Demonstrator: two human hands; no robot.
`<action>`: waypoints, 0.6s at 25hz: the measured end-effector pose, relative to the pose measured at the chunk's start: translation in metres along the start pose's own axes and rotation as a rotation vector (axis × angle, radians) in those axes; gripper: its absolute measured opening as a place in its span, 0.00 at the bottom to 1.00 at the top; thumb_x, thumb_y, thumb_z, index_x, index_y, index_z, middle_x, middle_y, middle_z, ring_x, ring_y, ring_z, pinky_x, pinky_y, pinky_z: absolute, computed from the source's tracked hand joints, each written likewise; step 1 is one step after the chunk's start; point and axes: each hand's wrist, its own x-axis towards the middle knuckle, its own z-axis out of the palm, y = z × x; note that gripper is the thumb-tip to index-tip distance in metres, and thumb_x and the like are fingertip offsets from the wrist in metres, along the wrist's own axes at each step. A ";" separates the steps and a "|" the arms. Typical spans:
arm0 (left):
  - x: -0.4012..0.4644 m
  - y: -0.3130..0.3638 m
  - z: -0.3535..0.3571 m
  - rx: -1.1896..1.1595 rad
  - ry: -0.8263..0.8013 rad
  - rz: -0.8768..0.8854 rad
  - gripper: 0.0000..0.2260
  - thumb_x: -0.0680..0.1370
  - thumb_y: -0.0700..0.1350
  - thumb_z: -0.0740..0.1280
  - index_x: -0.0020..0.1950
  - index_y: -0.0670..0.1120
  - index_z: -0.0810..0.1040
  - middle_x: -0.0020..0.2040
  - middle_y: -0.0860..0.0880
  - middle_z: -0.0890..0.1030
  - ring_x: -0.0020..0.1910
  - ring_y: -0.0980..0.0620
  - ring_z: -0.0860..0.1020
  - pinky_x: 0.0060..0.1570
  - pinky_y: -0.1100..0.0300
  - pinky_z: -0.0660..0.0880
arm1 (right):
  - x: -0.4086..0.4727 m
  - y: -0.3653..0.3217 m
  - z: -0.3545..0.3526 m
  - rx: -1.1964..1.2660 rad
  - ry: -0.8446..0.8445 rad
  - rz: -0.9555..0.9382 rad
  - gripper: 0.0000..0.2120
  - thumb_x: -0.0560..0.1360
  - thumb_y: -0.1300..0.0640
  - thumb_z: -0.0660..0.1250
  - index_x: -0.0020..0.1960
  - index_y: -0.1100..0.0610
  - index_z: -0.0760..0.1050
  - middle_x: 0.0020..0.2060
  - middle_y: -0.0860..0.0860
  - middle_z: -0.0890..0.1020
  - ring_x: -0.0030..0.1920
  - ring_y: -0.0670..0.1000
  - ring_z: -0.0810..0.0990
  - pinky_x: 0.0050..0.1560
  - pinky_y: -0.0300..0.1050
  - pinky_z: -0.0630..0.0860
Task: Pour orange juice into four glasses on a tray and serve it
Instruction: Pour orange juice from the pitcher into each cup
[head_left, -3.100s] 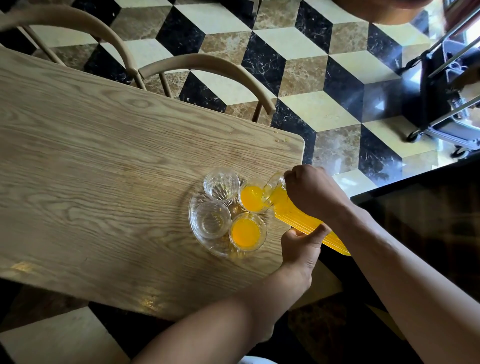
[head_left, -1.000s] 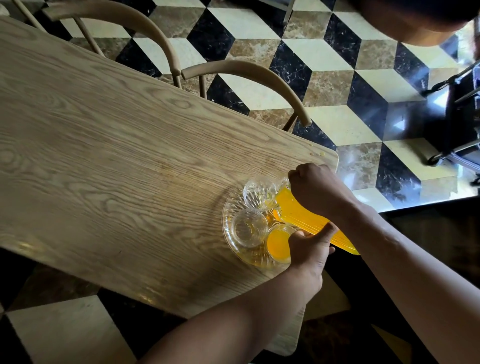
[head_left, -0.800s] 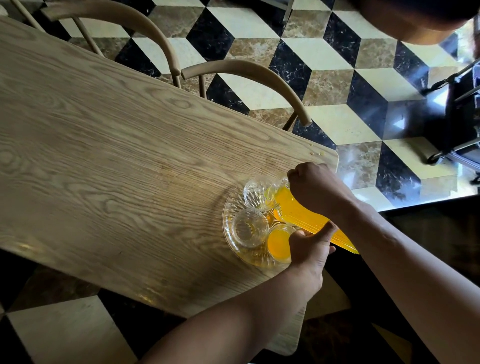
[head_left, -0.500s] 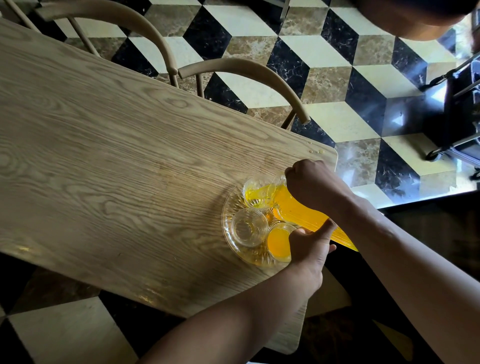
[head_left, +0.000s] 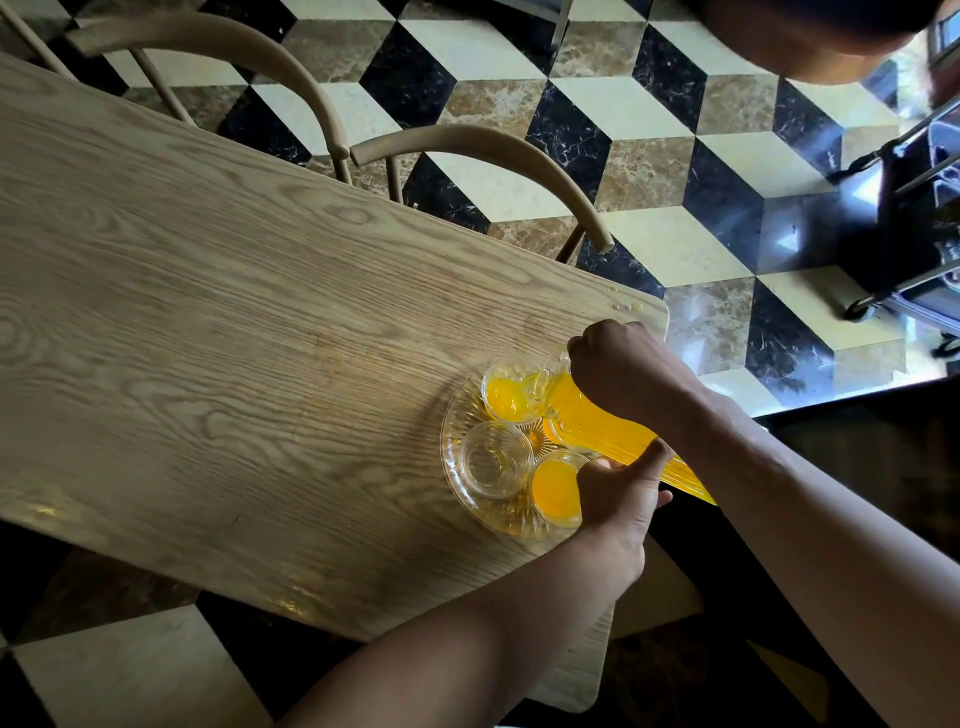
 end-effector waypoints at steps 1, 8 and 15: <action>-0.001 0.000 0.000 -0.001 -0.003 0.000 0.42 0.39 0.70 0.81 0.38 0.46 0.68 0.39 0.43 0.75 0.38 0.48 0.76 0.43 0.52 0.85 | -0.001 0.000 -0.001 -0.004 0.000 0.000 0.19 0.83 0.54 0.54 0.35 0.59 0.70 0.34 0.57 0.75 0.32 0.54 0.73 0.32 0.44 0.67; -0.002 -0.003 0.001 -0.015 -0.006 -0.013 0.42 0.38 0.72 0.79 0.38 0.46 0.70 0.38 0.44 0.78 0.33 0.51 0.78 0.46 0.49 0.84 | -0.003 -0.002 -0.002 -0.020 0.000 0.003 0.19 0.83 0.54 0.54 0.41 0.62 0.75 0.35 0.57 0.76 0.33 0.54 0.74 0.33 0.43 0.69; 0.000 -0.006 0.002 -0.019 0.002 -0.024 0.47 0.37 0.72 0.79 0.44 0.43 0.74 0.42 0.41 0.78 0.38 0.48 0.78 0.42 0.53 0.84 | -0.005 -0.002 -0.003 -0.021 0.000 -0.001 0.18 0.83 0.54 0.55 0.45 0.63 0.77 0.36 0.57 0.76 0.35 0.55 0.75 0.37 0.46 0.73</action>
